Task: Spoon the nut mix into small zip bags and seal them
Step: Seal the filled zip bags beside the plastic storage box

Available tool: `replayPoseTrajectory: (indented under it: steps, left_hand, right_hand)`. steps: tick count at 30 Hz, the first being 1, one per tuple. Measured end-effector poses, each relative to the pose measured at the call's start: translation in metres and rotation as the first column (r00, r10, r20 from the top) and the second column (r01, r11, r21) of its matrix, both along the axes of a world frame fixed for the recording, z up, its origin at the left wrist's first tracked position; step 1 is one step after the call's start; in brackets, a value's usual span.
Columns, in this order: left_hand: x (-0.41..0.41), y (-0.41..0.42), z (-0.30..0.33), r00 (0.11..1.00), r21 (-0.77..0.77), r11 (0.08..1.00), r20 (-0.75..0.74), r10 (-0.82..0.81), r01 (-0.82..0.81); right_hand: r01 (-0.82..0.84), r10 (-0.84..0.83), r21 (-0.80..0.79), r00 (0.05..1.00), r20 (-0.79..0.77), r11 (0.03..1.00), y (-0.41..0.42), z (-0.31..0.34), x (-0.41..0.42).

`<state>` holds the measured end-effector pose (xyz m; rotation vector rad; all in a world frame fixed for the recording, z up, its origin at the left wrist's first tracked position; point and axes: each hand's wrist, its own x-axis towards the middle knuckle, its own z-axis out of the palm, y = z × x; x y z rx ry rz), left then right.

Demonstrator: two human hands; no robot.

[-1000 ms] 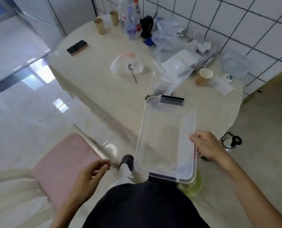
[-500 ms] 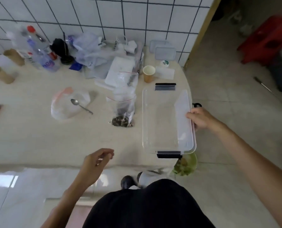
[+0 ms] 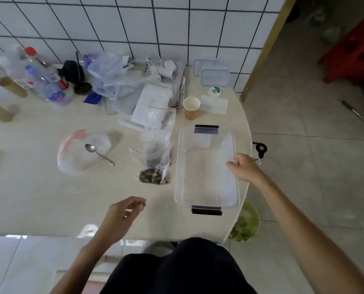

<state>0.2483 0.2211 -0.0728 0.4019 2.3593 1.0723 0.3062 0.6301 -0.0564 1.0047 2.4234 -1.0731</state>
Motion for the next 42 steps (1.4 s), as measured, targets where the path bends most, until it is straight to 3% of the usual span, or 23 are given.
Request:
replayPoseTrajectory:
  steps: [3, 7, 10, 13, 19, 21, 24, 26, 28, 34, 38, 42]
  left_hand:
    - [-0.013, 0.003, 0.003, 0.999, 0.0, 1.0, -0.024, 0.027, -0.027]
    - [-0.038, 0.014, 0.016, 0.987, 0.045, 0.993, -0.117, 0.112, -0.107]
    - [-0.064, 0.023, 0.025, 0.925, 0.077, 0.994, -0.365, 0.104, -0.081]
    - [-0.097, 0.029, 0.027, 0.845, -0.004, 1.0, -0.534, -0.02, 0.021]
    - [-0.152, 0.039, 0.02, 0.809, -0.301, 0.913, -0.441, -0.389, 0.275]
    - [-0.164, 0.043, 0.02, 0.795, -0.338, 0.879, -0.4, -0.457, 0.336]
    - [-0.177, 0.041, 0.024, 0.69, -0.367, 0.851, -0.502, -0.521, 0.375]
    - [-0.185, 0.034, 0.028, 0.68, -0.337, 0.873, -0.549, -0.487, 0.353]
    - [-0.192, 0.022, 0.029, 0.726, -0.273, 0.898, -0.529, -0.439, 0.344]
    - [-0.182, -0.016, 0.016, 0.917, 0.092, 0.939, -0.267, -0.297, 0.331]
    - [-0.179, -0.035, 0.007, 0.937, 0.3, 0.893, -0.205, -0.282, 0.335]
    - [-0.181, -0.042, 0.006, 0.943, 0.351, 0.875, -0.136, -0.305, 0.334]
  right_hand:
    - [0.068, -0.008, 0.286, 0.978, -0.206, 0.956, -0.008, 0.009, -0.003]
    - [0.026, 0.077, 0.245, 0.913, -0.401, 0.969, -0.046, 0.029, -0.022]
    - [-0.13, 0.193, 0.183, 0.898, -0.396, 0.975, -0.075, 0.034, -0.042]
    - [-0.329, 0.371, 0.173, 0.839, -0.398, 0.928, -0.102, 0.033, -0.069]
    - [-0.55, 0.645, 0.391, 0.744, -0.172, 0.738, -0.138, 0.015, -0.116]
    - [-0.584, 0.674, 0.43, 0.735, -0.081, 0.689, -0.14, 0.009, -0.121]
    - [-0.536, 0.638, 0.482, 0.767, -0.064, 0.693, -0.141, 0.009, -0.123]
    - [-0.473, 0.579, 0.465, 0.808, -0.11, 0.748, -0.142, 0.016, -0.123]
    - [-0.446, 0.525, 0.376, 0.84, -0.138, 0.812, -0.146, 0.026, -0.12]
    - [-0.273, 0.263, -0.009, 0.936, -0.235, 0.962, -0.175, 0.039, -0.099]
    - [-0.179, 0.178, 0.021, 0.947, -0.269, 0.984, -0.198, 0.032, -0.084]
    - [-0.175, 0.202, 0.146, 0.959, -0.198, 0.974, -0.213, 0.027, -0.077]
